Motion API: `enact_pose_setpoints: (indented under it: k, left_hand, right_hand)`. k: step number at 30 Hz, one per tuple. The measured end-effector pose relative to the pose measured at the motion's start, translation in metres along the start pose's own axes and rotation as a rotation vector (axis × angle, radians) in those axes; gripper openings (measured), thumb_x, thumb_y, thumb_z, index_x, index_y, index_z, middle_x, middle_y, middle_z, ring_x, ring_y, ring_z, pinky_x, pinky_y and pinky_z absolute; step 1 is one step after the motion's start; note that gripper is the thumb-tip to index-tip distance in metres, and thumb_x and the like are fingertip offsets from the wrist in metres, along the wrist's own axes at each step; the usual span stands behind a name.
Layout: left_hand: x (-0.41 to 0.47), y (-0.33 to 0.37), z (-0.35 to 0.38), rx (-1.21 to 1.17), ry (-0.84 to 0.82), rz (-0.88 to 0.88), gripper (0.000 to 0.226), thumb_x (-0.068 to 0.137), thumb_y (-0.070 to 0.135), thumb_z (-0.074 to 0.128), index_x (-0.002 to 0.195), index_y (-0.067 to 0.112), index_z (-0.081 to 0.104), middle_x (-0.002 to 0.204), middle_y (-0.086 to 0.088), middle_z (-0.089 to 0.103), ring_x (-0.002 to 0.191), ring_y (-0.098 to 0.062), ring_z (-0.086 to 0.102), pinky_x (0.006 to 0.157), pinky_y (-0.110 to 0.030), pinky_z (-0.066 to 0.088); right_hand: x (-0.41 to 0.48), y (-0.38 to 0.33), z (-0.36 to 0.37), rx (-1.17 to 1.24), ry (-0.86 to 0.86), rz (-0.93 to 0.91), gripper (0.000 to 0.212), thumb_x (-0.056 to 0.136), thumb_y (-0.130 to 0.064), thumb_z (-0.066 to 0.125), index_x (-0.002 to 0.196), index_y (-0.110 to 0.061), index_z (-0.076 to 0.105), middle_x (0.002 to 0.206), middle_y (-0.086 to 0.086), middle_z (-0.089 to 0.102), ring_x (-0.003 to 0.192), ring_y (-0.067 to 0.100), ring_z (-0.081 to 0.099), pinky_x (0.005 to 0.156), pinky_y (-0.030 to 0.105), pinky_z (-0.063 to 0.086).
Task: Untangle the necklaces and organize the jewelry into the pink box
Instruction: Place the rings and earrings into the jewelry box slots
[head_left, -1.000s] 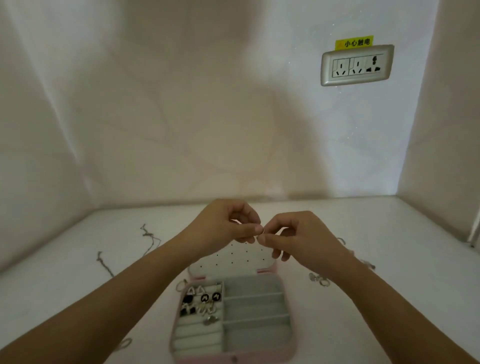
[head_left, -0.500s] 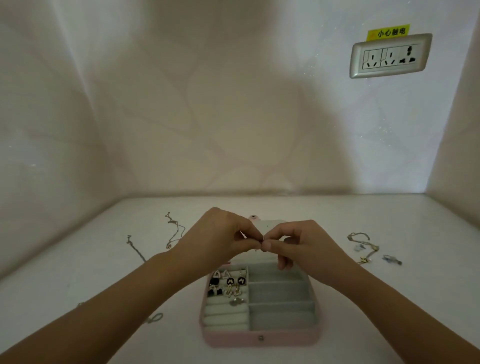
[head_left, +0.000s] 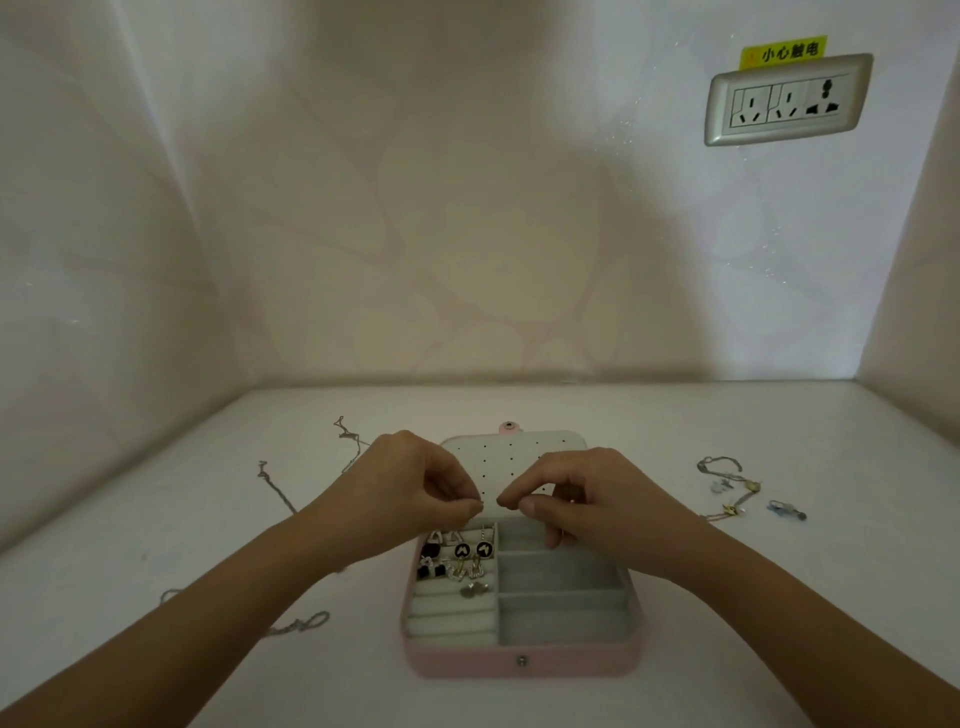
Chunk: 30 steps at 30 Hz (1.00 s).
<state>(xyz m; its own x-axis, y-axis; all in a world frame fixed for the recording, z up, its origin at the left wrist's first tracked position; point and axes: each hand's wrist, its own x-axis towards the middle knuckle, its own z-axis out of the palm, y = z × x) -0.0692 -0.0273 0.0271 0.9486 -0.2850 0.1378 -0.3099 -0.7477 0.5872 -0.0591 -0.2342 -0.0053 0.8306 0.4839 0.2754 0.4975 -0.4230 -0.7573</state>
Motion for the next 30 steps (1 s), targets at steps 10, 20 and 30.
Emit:
enact_pose_setpoints:
  k: [10,20,30]
  left_hand:
    - [0.011,-0.012,0.005,0.260,-0.095,0.021,0.003,0.079,0.030,0.075,0.079,0.033,0.074,0.072,0.017,0.067,0.066,0.001,0.059,0.060,-0.011,0.044]
    - [0.022,-0.010,0.006,0.326,-0.166,0.006,0.009,0.075,0.030,0.078,0.070,0.035,0.073,0.066,0.002,0.056,0.055,-0.005,0.041,0.053,-0.018,0.033]
    - [0.028,-0.008,0.006,0.280,-0.142,-0.047,0.016,0.067,0.028,0.084,0.065,0.030,0.069,0.045,0.011,0.038,0.041,-0.003,0.036,0.044,-0.014,0.025]
  right_hand:
    - [0.001,0.014,-0.009,-0.185,0.042,0.062,0.035,0.090,-0.002,0.048,0.092,-0.028,0.071,0.085,-0.015,0.067,0.061,0.003,0.062,0.057,0.011,0.045]
    - [0.001,0.018,-0.015,-0.267,0.051,0.050,0.040,0.086,0.006,0.041,0.096,-0.017,0.073,0.088,-0.009,0.065,0.059,-0.014,0.058,0.059,0.006,0.040]
    - [0.002,0.018,-0.016,-0.299,0.042,0.040,0.037,0.087,0.004,0.043,0.096,-0.016,0.073,0.084,-0.013,0.061,0.061,-0.015,0.057,0.060,0.005,0.039]
